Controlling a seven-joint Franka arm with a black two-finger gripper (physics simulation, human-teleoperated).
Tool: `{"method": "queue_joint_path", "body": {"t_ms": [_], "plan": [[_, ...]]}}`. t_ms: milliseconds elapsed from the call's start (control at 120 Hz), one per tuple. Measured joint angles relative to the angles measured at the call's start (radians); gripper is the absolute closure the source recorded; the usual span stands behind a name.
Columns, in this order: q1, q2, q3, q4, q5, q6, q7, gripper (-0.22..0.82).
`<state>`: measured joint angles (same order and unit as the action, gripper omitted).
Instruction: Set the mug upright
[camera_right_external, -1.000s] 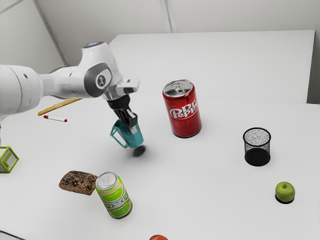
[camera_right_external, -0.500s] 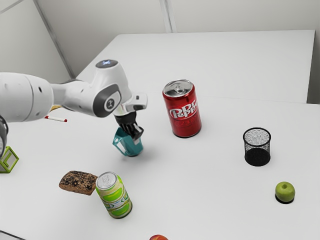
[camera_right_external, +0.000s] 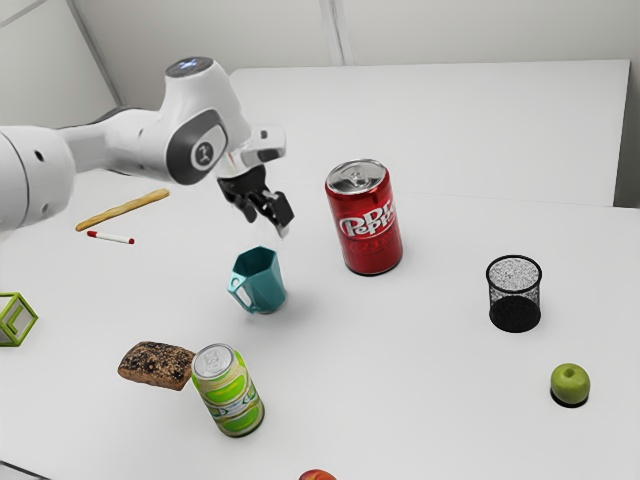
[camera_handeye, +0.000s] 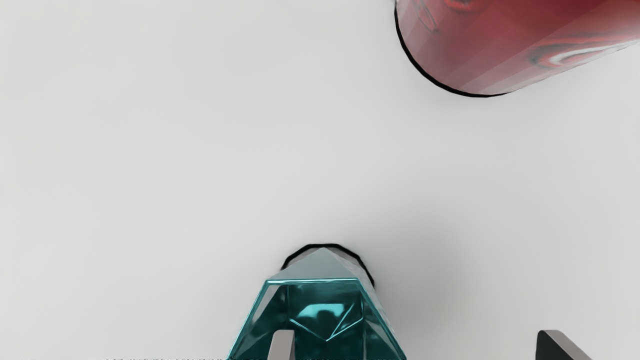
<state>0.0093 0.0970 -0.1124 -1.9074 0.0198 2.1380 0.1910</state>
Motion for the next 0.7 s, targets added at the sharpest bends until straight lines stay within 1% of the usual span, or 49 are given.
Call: {"method": "queue_joint_path", "body": {"t_ms": [183, 317, 483, 700], "plan": [[0.043, 0.007, 0.007, 0.239, -0.032, -0.186, -0.009, 0.03], [0.063, 0.010, 0.008, 0.372, -0.037, -0.312, -0.014, 0.02], [0.052, 0.006, 0.008, 0.400, -0.037, -0.412, -0.019, 0.01], [0.052, 0.003, 0.009, 0.402, -0.035, -0.464, -0.023, 0.00]]}}
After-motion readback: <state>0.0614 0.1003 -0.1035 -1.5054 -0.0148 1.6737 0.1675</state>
